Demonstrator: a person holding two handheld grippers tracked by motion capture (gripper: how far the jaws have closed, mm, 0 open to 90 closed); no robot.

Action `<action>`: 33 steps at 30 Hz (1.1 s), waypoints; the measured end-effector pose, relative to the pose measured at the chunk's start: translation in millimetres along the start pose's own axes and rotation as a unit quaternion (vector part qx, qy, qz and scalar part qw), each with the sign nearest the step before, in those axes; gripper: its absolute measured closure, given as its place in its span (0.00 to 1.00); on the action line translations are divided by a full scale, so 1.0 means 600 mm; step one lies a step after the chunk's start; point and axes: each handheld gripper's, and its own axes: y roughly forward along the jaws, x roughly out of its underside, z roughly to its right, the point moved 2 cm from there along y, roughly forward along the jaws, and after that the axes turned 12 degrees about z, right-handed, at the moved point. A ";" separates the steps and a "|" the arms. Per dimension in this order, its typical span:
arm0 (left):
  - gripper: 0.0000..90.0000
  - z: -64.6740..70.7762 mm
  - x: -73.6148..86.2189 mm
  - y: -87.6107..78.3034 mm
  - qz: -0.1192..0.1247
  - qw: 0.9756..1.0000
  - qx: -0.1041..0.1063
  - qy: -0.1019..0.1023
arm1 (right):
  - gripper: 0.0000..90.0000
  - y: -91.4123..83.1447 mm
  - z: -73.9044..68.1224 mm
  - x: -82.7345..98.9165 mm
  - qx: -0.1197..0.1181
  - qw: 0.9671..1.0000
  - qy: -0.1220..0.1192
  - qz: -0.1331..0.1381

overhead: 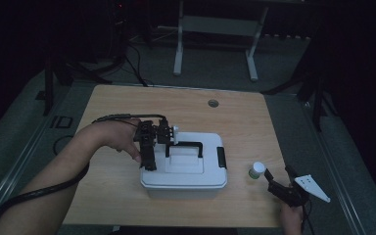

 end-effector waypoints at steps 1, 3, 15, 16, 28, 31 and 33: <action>0.11 0.000 0.000 0.000 0.000 1.000 0.000 0.000 | 0.13 0.000 0.000 0.000 0.000 1.000 0.000 0.000; 0.20 -0.002 -0.010 0.002 0.000 1.000 0.006 0.006 | 0.13 0.000 0.000 0.000 -0.001 1.000 0.001 0.000; 0.50 -0.022 -0.056 0.026 -0.008 0.999 -0.001 0.042 | 0.13 -0.001 0.002 0.000 -0.005 1.000 0.009 0.002; 0.52 -0.022 -0.060 0.027 -0.008 0.999 -0.003 0.047 | 0.13 -0.001 0.003 0.000 -0.006 1.000 0.010 0.003; 0.78 -0.014 -0.072 0.042 -0.039 0.998 -0.017 0.049 | 0.13 -0.001 0.003 0.000 -0.007 1.000 0.011 0.002; 0.79 -0.013 -0.074 0.043 -0.041 0.998 -0.015 0.047 | 0.13 0.000 0.002 0.001 -0.007 1.000 0.009 0.000; 0.86 -0.011 -0.076 0.044 -0.041 0.998 -0.006 0.038 | 0.13 0.000 0.002 0.001 -0.007 1.000 0.009 -0.001</action>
